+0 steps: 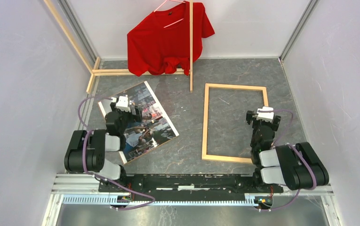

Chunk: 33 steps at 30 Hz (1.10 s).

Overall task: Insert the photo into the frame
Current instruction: Turn over the photo frame at the center of the board.

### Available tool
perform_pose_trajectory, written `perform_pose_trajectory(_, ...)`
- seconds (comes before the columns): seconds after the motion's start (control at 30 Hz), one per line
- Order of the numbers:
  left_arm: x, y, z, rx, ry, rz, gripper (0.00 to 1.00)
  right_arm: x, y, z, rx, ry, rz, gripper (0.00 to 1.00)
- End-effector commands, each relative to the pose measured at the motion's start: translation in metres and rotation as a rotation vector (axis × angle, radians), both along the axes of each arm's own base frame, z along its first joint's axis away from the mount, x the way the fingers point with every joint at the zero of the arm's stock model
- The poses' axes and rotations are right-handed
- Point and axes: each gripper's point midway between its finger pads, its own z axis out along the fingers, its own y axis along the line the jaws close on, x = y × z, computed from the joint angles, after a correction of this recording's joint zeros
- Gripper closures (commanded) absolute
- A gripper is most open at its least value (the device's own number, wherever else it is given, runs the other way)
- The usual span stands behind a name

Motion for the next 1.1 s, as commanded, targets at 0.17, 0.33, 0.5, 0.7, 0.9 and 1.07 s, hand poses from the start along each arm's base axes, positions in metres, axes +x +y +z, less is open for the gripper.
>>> perform_pose_trajectory(0.17,0.031,0.016,0.051,0.046,0.259,0.027,0.00,0.009,-0.029,0.002,0.221,0.210,-0.350,0.02)
perform_pose_trajectory(0.33,0.021,0.012,0.081,-0.038,0.287,0.013,0.00,0.037,0.016,0.039,0.411,0.149,-0.092,0.02)
perform_pose_trajectory(0.5,0.011,0.003,0.097,-0.087,0.355,-0.018,0.00,0.047,0.084,0.051,0.335,0.310,0.101,0.02)
perform_pose_trajectory(0.7,-0.002,-0.001,0.085,-0.100,0.448,-0.031,0.00,0.017,0.167,0.022,0.285,0.454,0.196,0.02)
perform_pose_trajectory(0.9,-0.013,0.000,0.079,-0.081,0.497,-0.035,0.00,-0.010,0.229,-0.007,0.197,0.541,0.278,0.02)
perform_pose_trajectory(1.07,-0.021,-0.003,0.080,-0.064,0.516,-0.069,0.00,-0.013,0.255,-0.026,0.140,0.607,0.272,0.02)
